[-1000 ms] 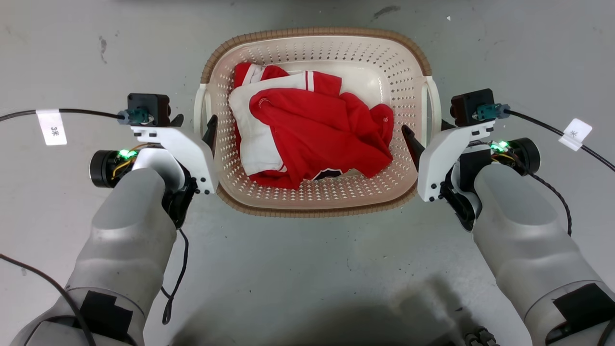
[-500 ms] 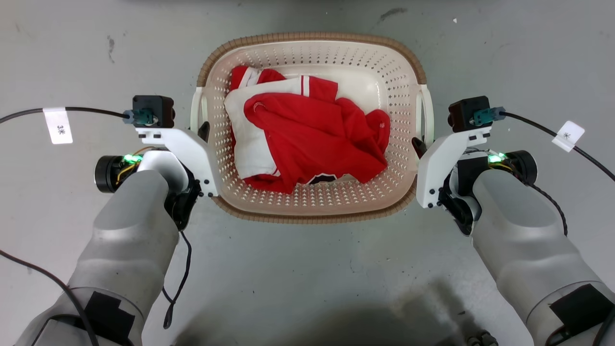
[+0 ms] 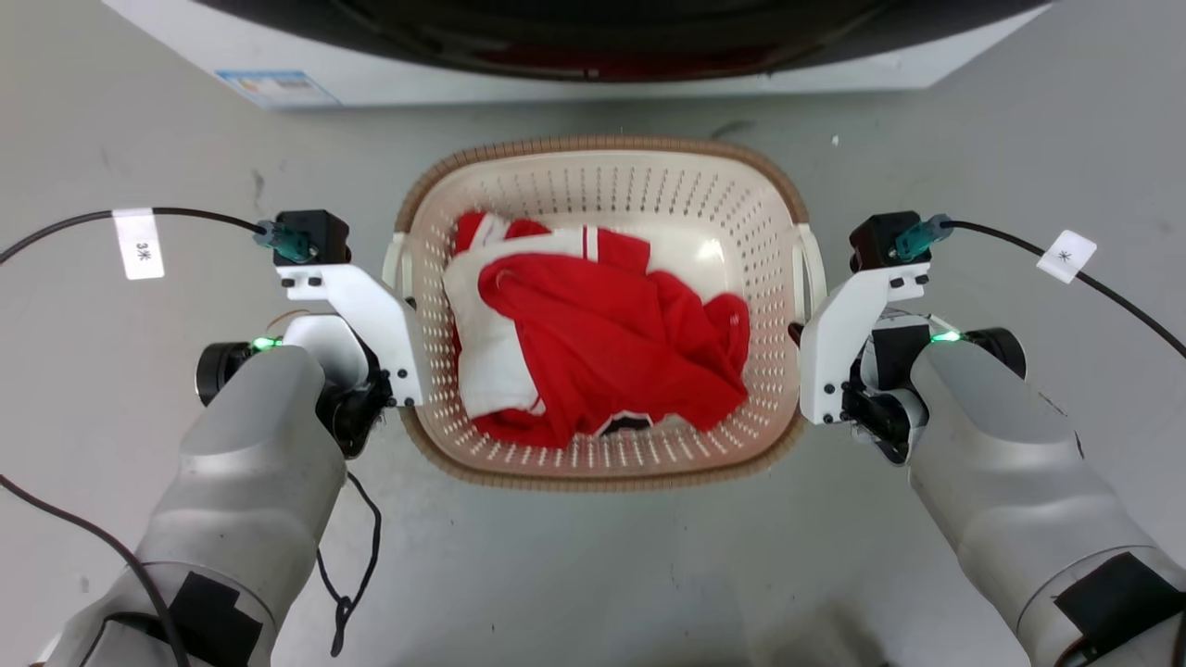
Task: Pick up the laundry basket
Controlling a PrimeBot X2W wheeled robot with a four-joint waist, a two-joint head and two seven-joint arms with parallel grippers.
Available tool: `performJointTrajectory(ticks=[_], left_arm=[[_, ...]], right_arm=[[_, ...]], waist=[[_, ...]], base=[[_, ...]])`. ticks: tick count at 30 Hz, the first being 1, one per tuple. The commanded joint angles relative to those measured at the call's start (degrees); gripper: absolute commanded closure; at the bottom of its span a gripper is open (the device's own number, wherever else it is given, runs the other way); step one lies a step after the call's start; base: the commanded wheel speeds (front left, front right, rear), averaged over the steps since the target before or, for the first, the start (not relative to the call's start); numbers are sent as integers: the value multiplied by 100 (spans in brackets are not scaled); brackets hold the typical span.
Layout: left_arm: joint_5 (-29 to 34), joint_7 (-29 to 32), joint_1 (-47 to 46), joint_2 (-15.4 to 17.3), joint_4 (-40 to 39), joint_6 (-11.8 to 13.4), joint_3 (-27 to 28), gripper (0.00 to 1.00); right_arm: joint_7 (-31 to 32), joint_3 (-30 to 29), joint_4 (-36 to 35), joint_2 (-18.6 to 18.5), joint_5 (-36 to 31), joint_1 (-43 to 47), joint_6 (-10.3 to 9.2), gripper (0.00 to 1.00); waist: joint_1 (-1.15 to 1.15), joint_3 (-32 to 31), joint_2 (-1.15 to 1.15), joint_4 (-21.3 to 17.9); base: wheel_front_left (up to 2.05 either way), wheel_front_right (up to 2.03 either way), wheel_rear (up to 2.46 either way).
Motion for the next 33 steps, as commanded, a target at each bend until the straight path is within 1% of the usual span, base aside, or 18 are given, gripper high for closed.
performJointTrajectory(ticks=[1, 5, 6, 14, 20, 25, 29, 33], left_arm=[[-112, 172, 49, -173, -61, -64, -87, 100], [-329, 654, 145, -178, -28, -64, -228, 100], [-329, 654, 145, -178, -28, -64, -228, 100], [-690, 1455, 298, -174, 44, -65, -423, 100], [-832, 1798, 259, -118, 92, -66, -527, 100], [-948, 2080, 313, -138, 139, -65, -607, 100], [-1021, 2245, 392, -199, 170, -66, -674, 100], [-1024, 2286, 553, -252, 204, -66, -787, 100]], right_arm=[[167, 86, -22, 156, 107, 59, 68, 100], [637, 189, 32, 160, 354, 157, 68, 100], [637, 189, 32, 160, 354, 157, 68, 100], [1435, 325, 131, 160, 749, 309, 69, 100], [2012, 391, 202, 158, 954, 192, 70, 100], [2402, 416, 271, 155, 1056, 77, 69, 100], [2603, 395, 320, 155, 1102, 90, 69, 100], [2733, 354, 355, 156, 1095, 250, 69, 100]], waist=[[0, -456, 0, 34], [0, -968, 0, 66], [0, -968, 0, 66], [0, -1944, 0, 111], [0, -2440, 0, 101], [0, -2758, 0, 92], [0, -3021, 0, 104], [0, -3308, 0, 131]], base=[[0, 0, 0], [0, 0, 0], [0, 0, 0], [0, 0, 0], [0, 0, 0], [0, 0, 0], [0, 0, 0], [0, 0, 0]])
